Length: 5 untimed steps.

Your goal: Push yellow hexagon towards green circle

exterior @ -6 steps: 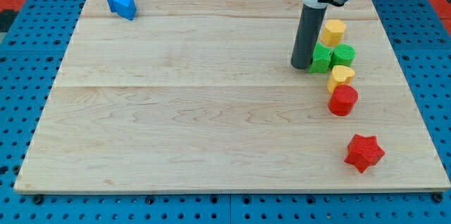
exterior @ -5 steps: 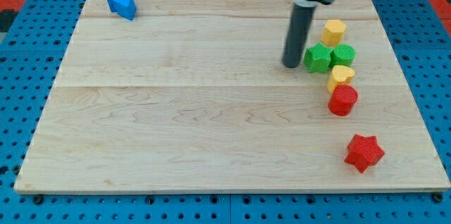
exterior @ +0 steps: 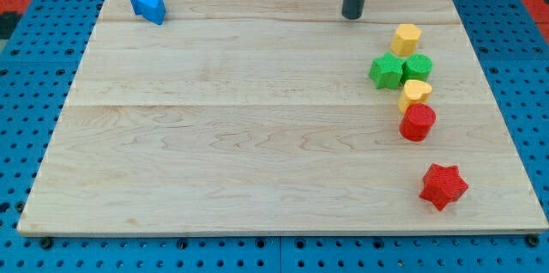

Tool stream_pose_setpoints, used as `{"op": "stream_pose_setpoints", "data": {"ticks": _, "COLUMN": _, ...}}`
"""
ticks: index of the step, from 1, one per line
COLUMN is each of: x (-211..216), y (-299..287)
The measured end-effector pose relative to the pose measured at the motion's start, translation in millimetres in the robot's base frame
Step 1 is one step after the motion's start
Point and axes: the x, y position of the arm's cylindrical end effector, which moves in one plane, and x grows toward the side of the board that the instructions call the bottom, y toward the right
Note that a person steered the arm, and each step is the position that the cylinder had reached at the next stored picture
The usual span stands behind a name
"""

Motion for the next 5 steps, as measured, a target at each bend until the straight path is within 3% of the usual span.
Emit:
{"op": "stream_pose_setpoints", "data": {"ticks": 2, "x": -14.7, "y": 22.7}}
{"op": "stream_pose_setpoints", "data": {"ticks": 3, "x": -8.8, "y": 76.9}}
{"op": "stream_pose_setpoints", "data": {"ticks": 5, "x": 45.6, "y": 146.4}}
